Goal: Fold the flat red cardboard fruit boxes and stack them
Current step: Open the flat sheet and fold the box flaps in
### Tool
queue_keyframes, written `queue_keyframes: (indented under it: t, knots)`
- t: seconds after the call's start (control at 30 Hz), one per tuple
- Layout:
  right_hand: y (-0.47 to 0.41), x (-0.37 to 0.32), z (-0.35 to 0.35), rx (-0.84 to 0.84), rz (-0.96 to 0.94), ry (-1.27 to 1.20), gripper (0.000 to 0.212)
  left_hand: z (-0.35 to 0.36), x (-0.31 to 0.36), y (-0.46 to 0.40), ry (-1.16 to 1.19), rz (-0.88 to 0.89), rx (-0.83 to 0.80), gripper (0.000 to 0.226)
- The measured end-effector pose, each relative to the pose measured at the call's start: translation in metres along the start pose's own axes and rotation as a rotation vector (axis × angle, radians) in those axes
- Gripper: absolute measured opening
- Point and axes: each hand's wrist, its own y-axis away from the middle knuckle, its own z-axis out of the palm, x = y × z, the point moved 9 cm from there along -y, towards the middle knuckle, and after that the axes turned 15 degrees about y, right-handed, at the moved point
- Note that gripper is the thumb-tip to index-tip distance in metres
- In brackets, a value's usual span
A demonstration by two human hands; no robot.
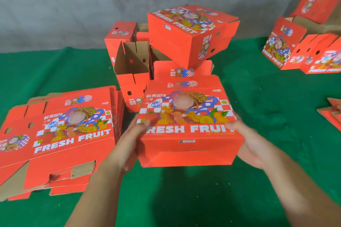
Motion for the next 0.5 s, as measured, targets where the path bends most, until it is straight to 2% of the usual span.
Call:
queue_keyframes:
  t: [0.03, 0.1, 0.17, 0.27, 0.33, 0.4, 0.5]
  knots:
    - [0.003, 0.000, -0.003, 0.013, -0.069, 0.025, 0.078, -0.003, -0.010, 0.001, -0.013, -0.108, -0.075, 0.062]
    - [0.007, 0.000, -0.010, 0.078, -0.170, 0.056, 0.083, -0.018, -0.016, 0.000, -0.061, -0.150, -0.052, 0.066]
    - [0.009, 0.003, -0.021, 0.260, -0.175, -0.018, 0.068, -0.029, -0.013, 0.000, -0.165, -0.074, 0.065, 0.057]
    - [0.006, 0.018, -0.025, 0.390, -0.092, -0.106, 0.055, -0.020, -0.020, -0.001, -0.166, -0.017, 0.049, 0.044]
    - [0.006, 0.028, -0.022, 0.442, -0.049, -0.108, 0.046, -0.015, -0.023, -0.003, -0.232, 0.045, 0.058, 0.057]
    - [0.006, 0.040, -0.019, 0.503, 0.008, -0.082, 0.041, -0.017, -0.021, -0.004, -0.414, 0.148, 0.151, 0.072]
    - [0.008, 0.055, -0.014, 0.566, 0.042, 0.019, 0.034, -0.020, -0.022, -0.002, -0.539, 0.269, 0.304, 0.070]
